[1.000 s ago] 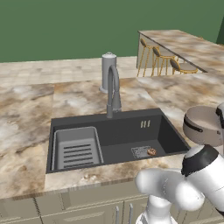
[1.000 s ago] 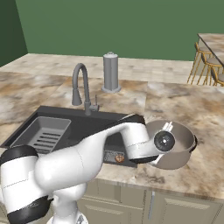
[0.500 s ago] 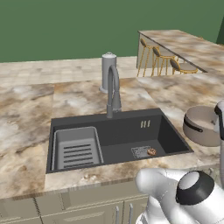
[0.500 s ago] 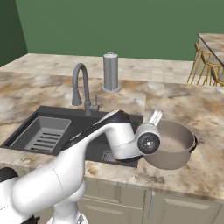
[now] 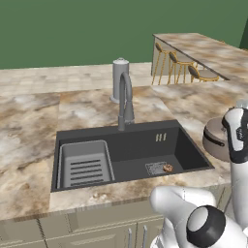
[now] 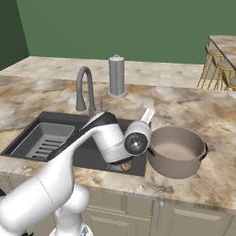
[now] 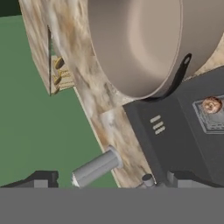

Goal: Dump the mushroom from the pot into the sink. Then turn on the water and wash the mushroom. Then turn off the water and put the mushroom back in the pot.

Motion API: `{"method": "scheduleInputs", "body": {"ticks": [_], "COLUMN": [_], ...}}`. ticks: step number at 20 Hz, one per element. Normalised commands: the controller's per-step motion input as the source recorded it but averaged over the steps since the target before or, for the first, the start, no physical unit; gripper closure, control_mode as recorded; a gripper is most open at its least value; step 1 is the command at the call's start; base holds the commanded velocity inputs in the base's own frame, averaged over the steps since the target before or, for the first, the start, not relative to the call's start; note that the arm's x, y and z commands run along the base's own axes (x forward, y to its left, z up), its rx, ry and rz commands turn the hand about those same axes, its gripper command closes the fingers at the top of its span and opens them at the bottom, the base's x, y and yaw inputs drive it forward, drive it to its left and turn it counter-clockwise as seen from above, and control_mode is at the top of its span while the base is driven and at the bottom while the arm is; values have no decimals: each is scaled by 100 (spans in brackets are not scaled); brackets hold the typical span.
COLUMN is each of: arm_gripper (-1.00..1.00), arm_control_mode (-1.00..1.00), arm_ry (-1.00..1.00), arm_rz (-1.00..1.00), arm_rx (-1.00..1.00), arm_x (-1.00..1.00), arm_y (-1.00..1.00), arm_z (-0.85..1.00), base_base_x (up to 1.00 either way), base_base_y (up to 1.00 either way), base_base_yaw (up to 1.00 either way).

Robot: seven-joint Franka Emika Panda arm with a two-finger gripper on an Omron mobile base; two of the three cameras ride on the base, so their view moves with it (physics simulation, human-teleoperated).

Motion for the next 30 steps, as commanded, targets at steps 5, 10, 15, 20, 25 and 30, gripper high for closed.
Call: {"method": "scheduleInputs", "body": {"ticks": [5,10,15,20,25,30], "arm_gripper": [-100,-100,-100,-100,-100,-100], "arm_control_mode": [-100,-100,-100,-100,-100,-100], "arm_ry": [0,1,0,0,0,0], "arm_rz": [0,1,2,5,4,7], "arm_rx": [0,0,0,0,0,-2], "arm_x": [51,68,64,57,41,28], "arm_y": [47,44,32,33,34,24], "arm_z": [3,0,1,1,1,0], "base_base_x": [0,0,0,0,0,0], "base_base_y": [0,0,0,0,0,0], "base_base_yaw": [0,0,0,0,0,0]}}
